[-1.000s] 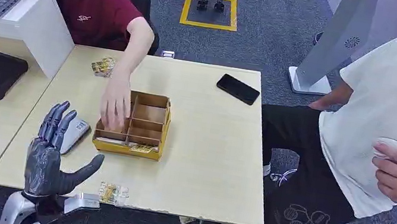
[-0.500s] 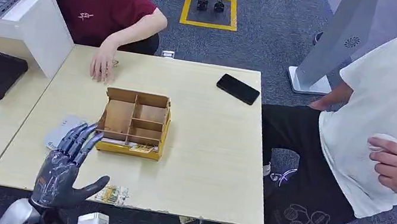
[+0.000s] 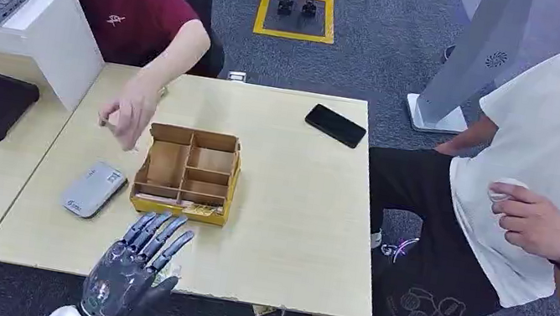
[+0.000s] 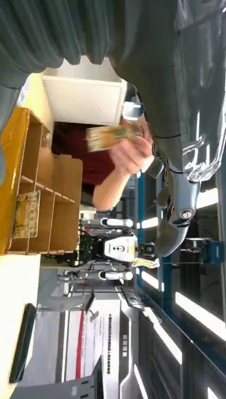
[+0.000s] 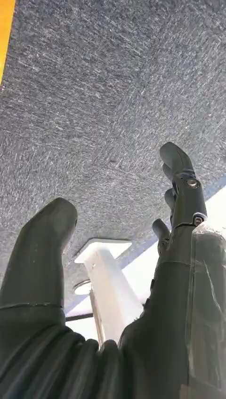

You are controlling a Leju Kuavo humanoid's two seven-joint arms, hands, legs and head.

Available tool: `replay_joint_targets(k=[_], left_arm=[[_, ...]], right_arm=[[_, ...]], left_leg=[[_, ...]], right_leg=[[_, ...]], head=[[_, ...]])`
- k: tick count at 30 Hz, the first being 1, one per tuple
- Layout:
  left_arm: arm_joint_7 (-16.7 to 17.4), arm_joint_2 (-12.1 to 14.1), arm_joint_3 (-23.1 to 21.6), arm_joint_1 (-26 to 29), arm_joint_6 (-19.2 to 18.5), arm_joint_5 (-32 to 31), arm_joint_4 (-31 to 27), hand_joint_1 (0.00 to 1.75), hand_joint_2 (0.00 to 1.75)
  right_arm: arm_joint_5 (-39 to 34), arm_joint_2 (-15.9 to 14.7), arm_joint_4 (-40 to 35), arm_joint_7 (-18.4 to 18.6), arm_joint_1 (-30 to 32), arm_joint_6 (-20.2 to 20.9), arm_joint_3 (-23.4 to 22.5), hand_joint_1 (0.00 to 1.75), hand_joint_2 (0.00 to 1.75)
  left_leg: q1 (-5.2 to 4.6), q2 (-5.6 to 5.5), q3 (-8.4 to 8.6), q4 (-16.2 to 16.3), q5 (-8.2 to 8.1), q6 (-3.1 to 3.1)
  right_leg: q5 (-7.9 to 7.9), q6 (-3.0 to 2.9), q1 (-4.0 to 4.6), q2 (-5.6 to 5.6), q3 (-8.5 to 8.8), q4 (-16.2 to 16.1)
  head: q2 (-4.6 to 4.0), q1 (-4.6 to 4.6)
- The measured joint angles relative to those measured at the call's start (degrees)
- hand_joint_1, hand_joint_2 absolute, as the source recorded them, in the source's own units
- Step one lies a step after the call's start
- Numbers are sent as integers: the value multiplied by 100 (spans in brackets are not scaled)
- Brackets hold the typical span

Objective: Pass the card to the sensor for recognition and then transmit it.

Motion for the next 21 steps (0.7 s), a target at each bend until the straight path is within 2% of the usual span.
replay_joint_targets(k=[7, 21], left_arm=[[544, -310, -168, -349, 258, -454, 616, 0, 175], [827, -690, -129, -923, 275, -373, 1658, 0, 175]], right_arm=[[114, 11, 0, 13, -22, 33, 0, 0, 175], [256, 11, 0, 24, -32, 52, 0, 0, 175]], left_leg=[[0, -1, 0, 0, 0, 0], [0, -1, -1, 0, 0, 0]], right_leg=[[0, 0, 0, -1, 1, 0], [0, 0, 0, -1, 0, 0]], head=[[0, 2], [0, 2]])
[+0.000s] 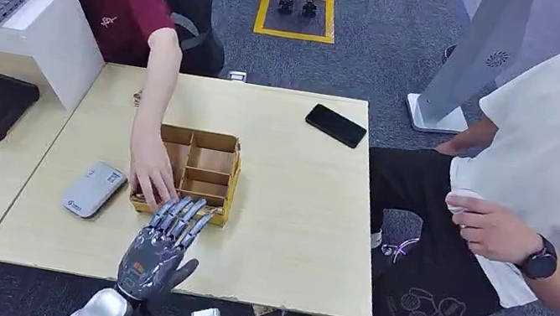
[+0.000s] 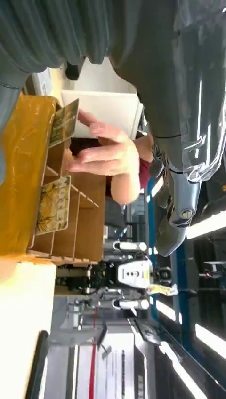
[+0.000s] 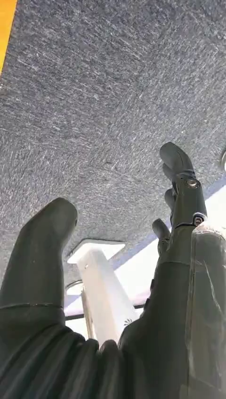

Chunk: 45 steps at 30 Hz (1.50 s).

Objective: Pass the card to the sensor for recognition and then transmit it.

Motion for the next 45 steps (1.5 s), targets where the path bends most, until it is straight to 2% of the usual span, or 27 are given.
replay_joint_targets(k=[10, 22, 31, 34, 41, 45], left_arm=[[191, -192, 208, -318, -4, -16, 582, 0, 175], [239, -278, 453, -503, 2, 98, 884, 0, 175], [12, -339, 501, -529, 2, 245, 991, 0, 175], [-176, -341, 501, -511, -82, 384, 986, 0, 175], [-452, -335, 490, -317, -229, 681, 751, 0, 175], [-465, -313, 490, -266, -280, 761, 571, 0, 175]], right_arm=[[61, 2, 0, -24, -11, -2, 0, 0, 175], [100, 0, 0, -22, -23, -2, 0, 0, 175], [100, 0, 0, -7, -23, 0, 0, 0, 175], [98, 0, 0, -7, -23, -9, -2, 0, 175], [85, 0, 0, -13, -22, -11, -11, 0, 175], [81, 0, 0, -13, -22, -9, -17, 0, 175]], left_leg=[[0, 0, 0, 0, 0, 0], [0, 0, 0, 0, 0, 0], [0, 0, 0, 0, 0, 0], [0, 0, 0, 0, 0, 0], [0, 1, -1, 0, 0, 0], [0, 0, -1, 0, 0, 0]], right_leg=[[0, 0, 0, 0, 0, 0], [0, 0, 0, 0, 0, 0], [0, 0, 0, 1, 0, 0], [0, 0, 0, 1, 0, 0], [0, 0, 0, 1, 0, 0], [0, 0, 0, 0, 0, 0]], head=[[0, 0], [0, 0], [0, 0], [0, 0], [0, 0], [0, 0]])
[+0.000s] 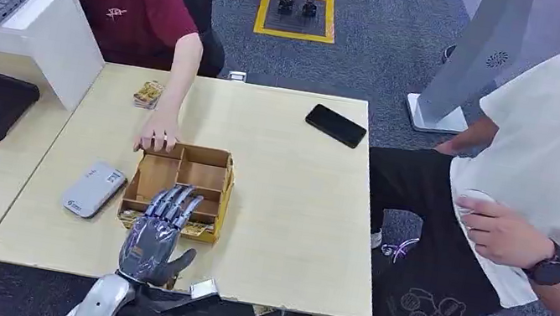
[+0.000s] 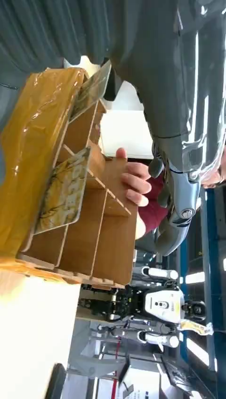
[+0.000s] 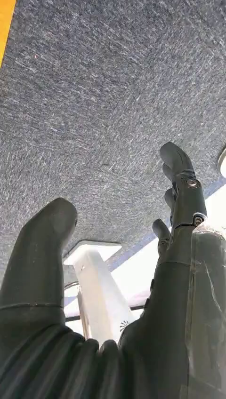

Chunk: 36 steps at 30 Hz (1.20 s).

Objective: Pass the card to the sensor for recognition and then transmit it.

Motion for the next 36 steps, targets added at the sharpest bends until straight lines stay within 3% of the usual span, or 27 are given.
replay_joint_targets(k=[4, 5, 7, 8, 11, 12, 16, 19, 27, 32, 36], left_arm=[[0, 35, 0, 1, -33, 13, -52, 0, 175], [0, 42, 0, 3, -35, 22, -59, 164, 175], [7, 50, 0, 4, -59, 31, -65, 164, 175], [9, 52, 0, 4, -76, 33, -65, 175, 175], [24, 72, 0, 4, -122, 37, -65, 175, 175], [26, 81, 0, 3, -140, 37, -65, 166, 175], [65, 96, 0, 3, -164, 37, -65, 175, 175], [77, 96, 0, 3, -164, 37, -65, 161, 175], [57, 98, 0, 1, -177, 105, -65, 169, 175], [15, 105, 0, 2, -201, 151, -65, 159, 175], [-9, 107, 0, 4, -208, 201, -65, 164, 175]], right_arm=[[0, 0, 0, -11, 0, -2, -7, 0, 175], [0, 0, 0, -11, 0, -2, -7, 0, 175], [13, 0, 0, -11, 0, -2, -7, 0, 175], [20, 0, 0, -11, 0, -2, -7, 0, 175], [35, 0, 0, -11, 0, -2, -7, 0, 175], [35, 0, 0, -11, 0, -2, -7, 0, 175], [35, 0, 0, -50, -1, -9, -9, 0, 175], [35, 0, 0, -50, 0, -9, -9, 0, 175], [31, 0, 0, -63, -1, -17, -15, 0, 175], [15, 0, 0, -96, -1, -28, -42, 0, 175], [18, 0, 0, -114, -1, -46, -57, 0, 175]], left_leg=[[0, 0, 0, 0, 0, 0], [0, 0, 0, 0, 0, 0], [0, 0, 0, 0, 0, 0], [0, 0, 0, 0, 0, 0], [0, 0, 0, 0, 0, 0], [0, 0, 0, 0, 0, 0], [0, 0, 0, 0, 0, 0], [0, 0, 0, 0, 0, 0], [0, 0, 0, 0, 0, 0], [0, 0, 0, 0, 0, 0], [0, 0, 0, 0, 0, 0]], right_leg=[[0, 0, 0, 0, 0, 0], [0, 0, 0, 0, 0, 0], [0, 0, 0, 0, 0, 0], [0, 0, 0, 0, 0, 0], [0, 0, 0, 0, 0, 0], [0, 0, 0, 0, 0, 0], [0, 0, 0, 0, 0, 0], [0, 0, 0, 0, 0, 0], [0, 0, 0, 0, 0, 0], [0, 0, 0, 0, 0, 0], [0, 0, 0, 0, 1, 0]], head=[[0, 0], [0, 0], [0, 0], [0, -2], [0, 0], [0, 0], [0, -2], [0, 0], [0, 0], [0, 0], [0, 0]])
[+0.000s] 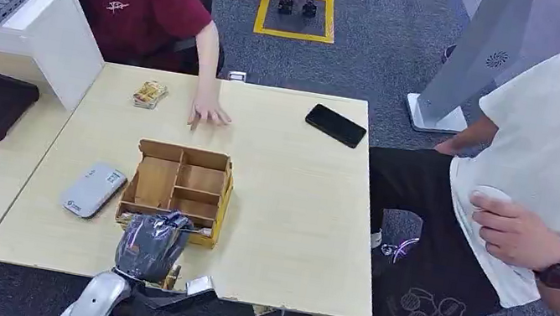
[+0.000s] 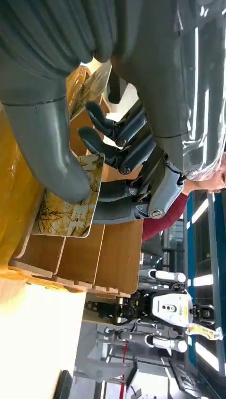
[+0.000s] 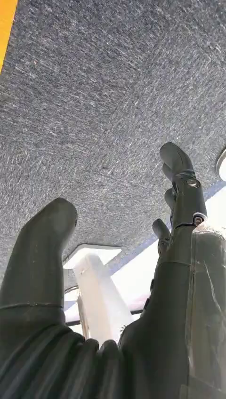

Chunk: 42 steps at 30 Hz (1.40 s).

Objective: Pass the card to the sensor for recognition and then transmit it.

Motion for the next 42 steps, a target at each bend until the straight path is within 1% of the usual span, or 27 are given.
replay_joint_targets(k=[1, 2, 4, 6, 10, 13, 16, 18, 20, 23, 26, 31, 34, 42], left_arm=[[-26, 2, 0, 1, 15, 31, 0, 173, 175], [-56, 7, 0, 4, 37, 71, 0, 175, 175], [-147, 20, 0, 29, 85, 190, -35, 175, 175], [-210, 50, 2, 73, 96, 308, -217, 175, 175], [-162, 229, 78, 75, 92, 457, -882, 175, 175], [-100, 430, 267, 48, 83, 461, -1485, 175, 175], [-70, 601, 470, -31, 46, 441, -1961, 175, 175], [-29, 680, 577, -108, 24, 354, -2159, 175, 175], [33, 728, 658, -218, -17, 280, -2223, 175, 175], [231, 748, 771, -452, -26, 53, -2216, 175, 175], [444, 743, 861, -803, -81, -66, -2080, 175, 175], [820, 728, 1049, -1573, -135, -286, -1401, 175, 175], [872, 719, 1156, -1888, -111, -293, -1025, 175, 175], [992, 684, 1401, -2133, -24, -383, -319, 175, 175]], right_arm=[[4, 0, 0, -2, 0, 0, -4, 0, 175], [17, 0, 0, -6, 0, -2, -11, 0, 175], [35, 0, 0, -15, 0, -7, -24, 0, 175], [39, 0, 0, -17, 1, -15, -42, 0, 175], [35, 2, 0, -15, 2, -35, -66, 0, 175], [28, 2, 0, 2, 8, -39, -83, 0, 175], [28, 2, 0, 2, 7, -39, -92, 0, 175], [41, 2, 0, 2, 7, -35, -92, 0, 175], [65, 4, 0, 2, 4, -33, -92, 0, 175], [122, 9, 0, 2, 2, -31, -92, 0, 175], [184, 9, 0, 2, -9, -31, -92, 0, 175], [284, 9, 0, 0, -41, -20, -85, 0, 175], [335, 9, 0, 2, -44, -13, -81, 0, 175], [450, 35, 0, 48, -48, 35, -57, 0, 175]], left_leg=[[0, 0, 0, 0, 0, 0], [0, 0, 0, 0, 0, 0], [0, 0, 0, 0, 0, 0], [0, 0, 0, 0, 0, 0], [1, 1, 0, 0, 0, 0], [3, 0, 0, 0, 3, -4], [4, 0, 1, 0, 5, -6], [4, 0, 1, 0, 5, -7], [4, 0, 1, 0, 6, -7], [3, 0, 1, 1, 9, -5], [3, 0, 1, 1, 12, -3], [3, 1, 0, 1, 22, -7], [3, 1, 0, 1, 23, -8], [3, 3, -3, 1, 23, -8]], right_leg=[[0, 0, 0, 0, 0, 0], [0, 0, 0, 0, 0, 0], [0, 0, 0, 0, 0, 0], [0, 0, 0, 0, 0, 0], [0, 0, 1, 1, -1, 1], [0, -1, 4, 0, -2, 2], [1, -1, 5, 0, -2, 3], [1, -1, 5, 0, -1, 4], [1, -1, 5, 0, -1, 4], [3, -1, 5, 0, -1, 4], [11, -5, 5, -1, -2, 4], [19, -12, 5, 0, -4, 4], [21, -13, 5, 1, -4, 5], [21, -13, 6, 3, -10, 6]], head=[[0, 0], [0, 0], [2, 0], [0, 0], [0, -2], [0, -2], [0, -2], [0, 0], [0, 0], [0, 0], [0, 0], [2, -4], [0, -4], [0, -4]])
